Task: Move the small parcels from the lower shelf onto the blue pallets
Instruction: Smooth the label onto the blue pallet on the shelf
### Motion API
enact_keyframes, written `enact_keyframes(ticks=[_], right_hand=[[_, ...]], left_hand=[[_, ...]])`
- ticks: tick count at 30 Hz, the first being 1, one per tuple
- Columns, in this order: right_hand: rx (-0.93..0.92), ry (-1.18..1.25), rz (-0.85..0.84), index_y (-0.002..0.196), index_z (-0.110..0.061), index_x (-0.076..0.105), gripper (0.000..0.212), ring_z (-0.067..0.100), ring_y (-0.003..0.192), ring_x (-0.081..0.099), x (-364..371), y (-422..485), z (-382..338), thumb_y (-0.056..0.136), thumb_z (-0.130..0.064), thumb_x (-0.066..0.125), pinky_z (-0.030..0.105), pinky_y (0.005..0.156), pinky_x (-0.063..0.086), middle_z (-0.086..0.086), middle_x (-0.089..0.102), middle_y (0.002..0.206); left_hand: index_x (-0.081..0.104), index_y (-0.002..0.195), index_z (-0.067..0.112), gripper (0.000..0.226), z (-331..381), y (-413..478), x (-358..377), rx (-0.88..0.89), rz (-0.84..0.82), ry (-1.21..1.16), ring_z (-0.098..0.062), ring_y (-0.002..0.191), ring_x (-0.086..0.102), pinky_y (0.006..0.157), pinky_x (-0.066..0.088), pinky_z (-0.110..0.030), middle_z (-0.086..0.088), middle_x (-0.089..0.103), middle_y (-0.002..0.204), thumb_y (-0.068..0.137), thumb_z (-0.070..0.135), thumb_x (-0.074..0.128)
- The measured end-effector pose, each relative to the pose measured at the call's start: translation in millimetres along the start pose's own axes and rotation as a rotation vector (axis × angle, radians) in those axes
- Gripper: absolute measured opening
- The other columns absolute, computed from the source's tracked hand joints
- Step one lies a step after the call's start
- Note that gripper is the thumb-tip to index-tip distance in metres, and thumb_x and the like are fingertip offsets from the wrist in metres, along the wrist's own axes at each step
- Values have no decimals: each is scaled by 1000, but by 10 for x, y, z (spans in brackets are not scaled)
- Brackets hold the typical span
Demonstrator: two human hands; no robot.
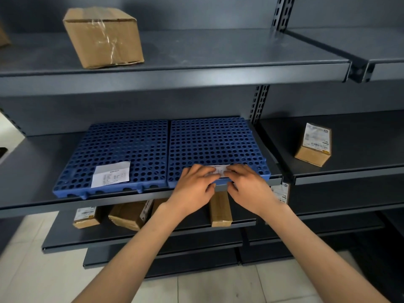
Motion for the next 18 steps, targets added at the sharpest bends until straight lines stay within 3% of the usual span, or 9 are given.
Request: enact_keyframes(ticks=[6,11,18], right_hand=[[29,52,53,119,-13,66,33,22,119,57,-261,1,46,87,-15,59,38,95,52,1,64,124],[118,19,92,132,-15,57,42,23,134,46,-611,-80,459,90,-21,55,40,110,40,3,57,138],[275,-9,118,138,-18,51,48,26,135,43,-991,-343,1365,90,-25,54,43,104,46,7,52,142]], left_hand=[[61,128,25,35,157,174,-141,34,120,-53,-18,122,43,92,33,-34,9,57,134,93,25,54],[48,141,28,42,563,621,-151,82,66,-95,-15,133,32,103,30,-39,12,45,147,98,29,47],[36,148,28,51,1339,1271,22,108,38,-160,-17,141,27,112,24,-41,8,39,152,98,32,46]])
Point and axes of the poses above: each hand's wrist, its own y-axis towards the middle knuckle, its own x-axis out of the palm, z = x × y, the point moved 3 cm from there along y, towards the middle knuckle
